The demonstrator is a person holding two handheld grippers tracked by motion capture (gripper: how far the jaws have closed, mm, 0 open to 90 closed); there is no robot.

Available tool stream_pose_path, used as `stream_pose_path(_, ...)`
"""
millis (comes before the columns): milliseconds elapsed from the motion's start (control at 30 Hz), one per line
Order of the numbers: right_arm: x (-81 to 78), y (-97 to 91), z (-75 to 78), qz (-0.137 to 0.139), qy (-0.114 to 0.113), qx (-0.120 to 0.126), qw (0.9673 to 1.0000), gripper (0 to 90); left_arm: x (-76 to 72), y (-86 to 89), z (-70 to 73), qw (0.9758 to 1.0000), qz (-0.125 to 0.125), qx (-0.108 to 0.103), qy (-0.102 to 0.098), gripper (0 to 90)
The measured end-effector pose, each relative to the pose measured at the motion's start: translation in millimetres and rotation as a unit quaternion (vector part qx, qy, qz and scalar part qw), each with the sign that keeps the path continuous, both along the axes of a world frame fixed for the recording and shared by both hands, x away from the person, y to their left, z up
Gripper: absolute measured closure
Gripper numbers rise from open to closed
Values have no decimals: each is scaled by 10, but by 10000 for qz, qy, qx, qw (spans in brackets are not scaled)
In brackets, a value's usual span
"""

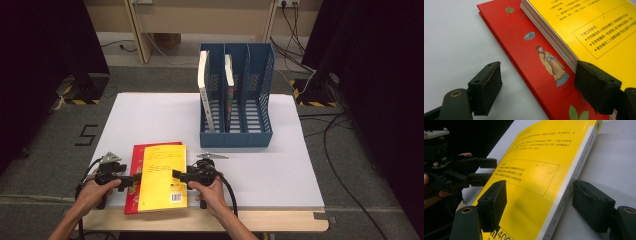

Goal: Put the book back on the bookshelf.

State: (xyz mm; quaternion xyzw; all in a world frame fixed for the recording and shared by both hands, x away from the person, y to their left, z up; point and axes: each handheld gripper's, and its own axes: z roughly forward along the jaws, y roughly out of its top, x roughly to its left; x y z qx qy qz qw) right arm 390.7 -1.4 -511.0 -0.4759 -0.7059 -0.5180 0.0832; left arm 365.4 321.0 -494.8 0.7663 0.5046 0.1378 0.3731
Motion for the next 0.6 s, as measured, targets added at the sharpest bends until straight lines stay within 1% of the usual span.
stream_pose_path(67,-3,1,-1,-20,16,21,10000,282,-1,6,-8,10000,17,-52,16,210)
stream_pose_path(100,0,0,0,-53,141,131,9998,269,-2,14,-14,10000,8,-74,2,206)
stream_pose_path(133,3,-1,2,-56,192,165,9997,271,-3,13,-14,10000,9,-70,0,206)
stream_pose_path(200,5,-1,3,-52,173,134,9997,273,1,7,-8,10000,0,-47,3,208)
stream_pose_path(233,17,-5,2,-47,216,185,9996,273,2,9,-9,10000,-7,-56,13,207)
stream_pose_path(267,17,-13,4,-62,306,230,9992,274,1,10,-11,10000,2,-65,10,206)
stream_pose_path(333,15,-25,-4,-90,381,325,9987,282,-3,10,-12,10000,11,-55,-5,206)
stream_pose_path(500,16,-33,-6,-64,400,328,9986,289,0,11,-11,10000,13,-72,13,205)
stream_pose_path(567,7,-31,4,-94,497,349,9981,290,0,12,-12,10000,13,-77,8,205)
stream_pose_path(600,3,-26,10,-91,461,298,9985,291,1,12,-12,10000,13,-76,12,205)
